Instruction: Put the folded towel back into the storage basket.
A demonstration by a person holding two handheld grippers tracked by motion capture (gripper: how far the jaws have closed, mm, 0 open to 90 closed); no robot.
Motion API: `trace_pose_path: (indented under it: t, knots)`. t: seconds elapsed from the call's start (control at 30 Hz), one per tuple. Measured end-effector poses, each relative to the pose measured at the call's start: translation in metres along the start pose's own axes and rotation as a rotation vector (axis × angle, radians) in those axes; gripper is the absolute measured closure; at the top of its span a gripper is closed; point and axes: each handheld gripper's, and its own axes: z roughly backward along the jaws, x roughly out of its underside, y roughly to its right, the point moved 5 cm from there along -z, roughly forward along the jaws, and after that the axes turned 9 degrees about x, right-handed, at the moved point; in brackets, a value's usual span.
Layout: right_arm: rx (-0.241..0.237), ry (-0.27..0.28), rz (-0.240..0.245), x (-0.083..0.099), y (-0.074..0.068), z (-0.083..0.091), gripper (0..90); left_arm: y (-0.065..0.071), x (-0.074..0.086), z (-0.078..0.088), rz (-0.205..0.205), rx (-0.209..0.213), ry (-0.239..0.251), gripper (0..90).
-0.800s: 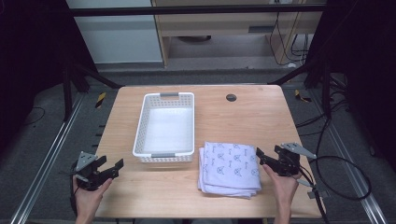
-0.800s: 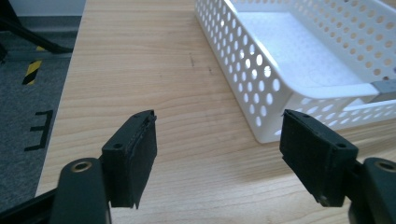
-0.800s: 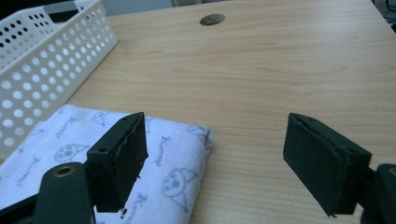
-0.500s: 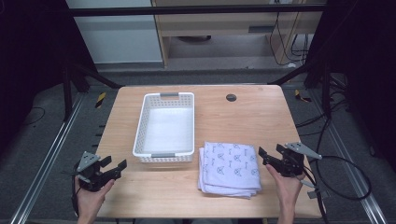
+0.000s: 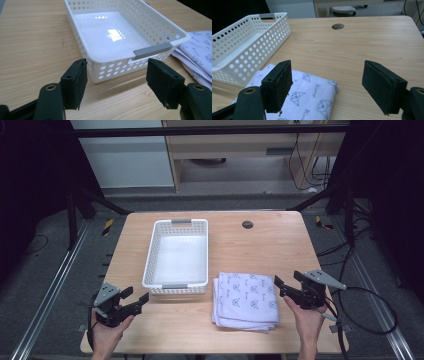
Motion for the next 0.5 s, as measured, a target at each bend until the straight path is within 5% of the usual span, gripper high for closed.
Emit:
trace_pose_path:
  t: [0.5]
  knots:
    - [-0.036,-0.009,0.034,-0.011,-0.011,-0.001,25.6,0.045,-0.031,-0.018,-0.046,0.083,0.014,36.1]
